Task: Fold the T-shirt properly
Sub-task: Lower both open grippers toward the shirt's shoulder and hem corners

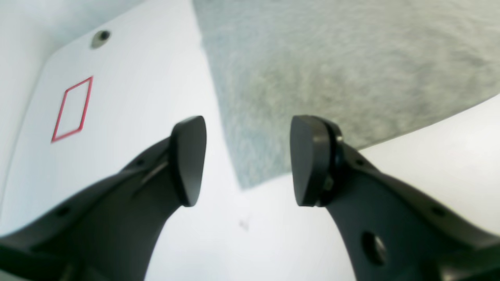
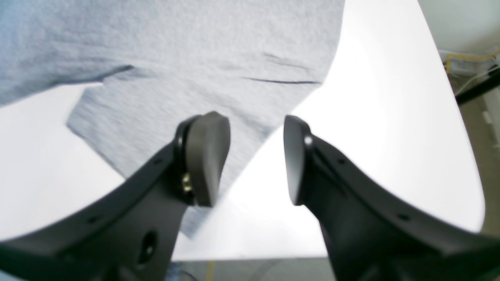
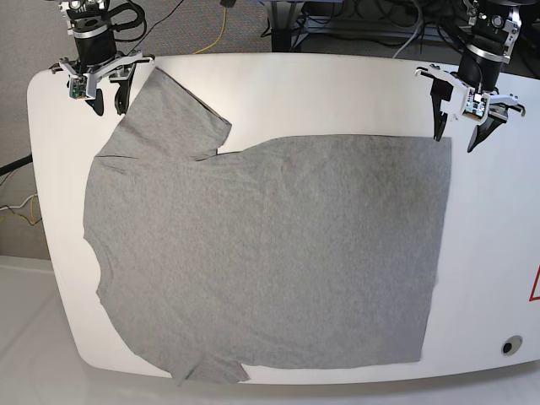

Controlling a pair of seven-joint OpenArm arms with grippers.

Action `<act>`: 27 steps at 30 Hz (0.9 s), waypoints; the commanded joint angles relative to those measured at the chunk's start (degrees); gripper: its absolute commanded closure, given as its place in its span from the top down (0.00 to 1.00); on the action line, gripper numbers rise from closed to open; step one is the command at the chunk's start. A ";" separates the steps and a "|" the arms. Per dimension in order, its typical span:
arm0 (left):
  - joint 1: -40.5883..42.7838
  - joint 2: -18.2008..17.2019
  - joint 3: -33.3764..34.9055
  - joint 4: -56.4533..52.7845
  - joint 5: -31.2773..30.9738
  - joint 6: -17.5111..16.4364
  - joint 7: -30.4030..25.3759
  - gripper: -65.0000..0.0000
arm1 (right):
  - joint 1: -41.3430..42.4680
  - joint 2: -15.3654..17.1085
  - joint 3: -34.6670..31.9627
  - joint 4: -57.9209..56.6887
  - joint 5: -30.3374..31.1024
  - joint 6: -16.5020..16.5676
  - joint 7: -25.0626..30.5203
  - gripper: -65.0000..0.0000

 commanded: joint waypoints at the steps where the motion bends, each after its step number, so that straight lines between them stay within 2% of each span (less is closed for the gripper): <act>1: 0.66 -0.22 -0.40 0.45 0.47 1.78 -0.93 0.51 | -0.59 0.60 0.48 0.82 -0.47 -0.61 0.33 0.40; 7: -0.24 -0.31 -0.59 0.45 0.93 3.04 -0.23 0.49 | 0.23 1.24 -0.12 1.02 -2.93 -0.59 -0.91 0.42; 9: -2.45 -0.02 -0.98 1.32 0.51 3.18 1.97 0.52 | 0.52 2.71 -1.65 1.33 -5.87 0.16 -1.20 0.42; 17: -4.52 0.28 -1.51 1.49 0.43 -0.15 4.35 0.53 | 2.08 5.01 -2.64 1.60 -8.99 3.35 -1.85 0.42; 19: -5.58 0.34 -1.28 0.68 0.26 -0.19 3.59 0.52 | 2.63 6.03 -1.69 0.62 -9.56 6.22 -2.01 0.41; 27: -6.94 0.76 -1.51 -0.02 0.19 -1.93 2.86 0.52 | 3.24 6.55 -1.35 -0.67 -8.66 7.80 -3.45 0.41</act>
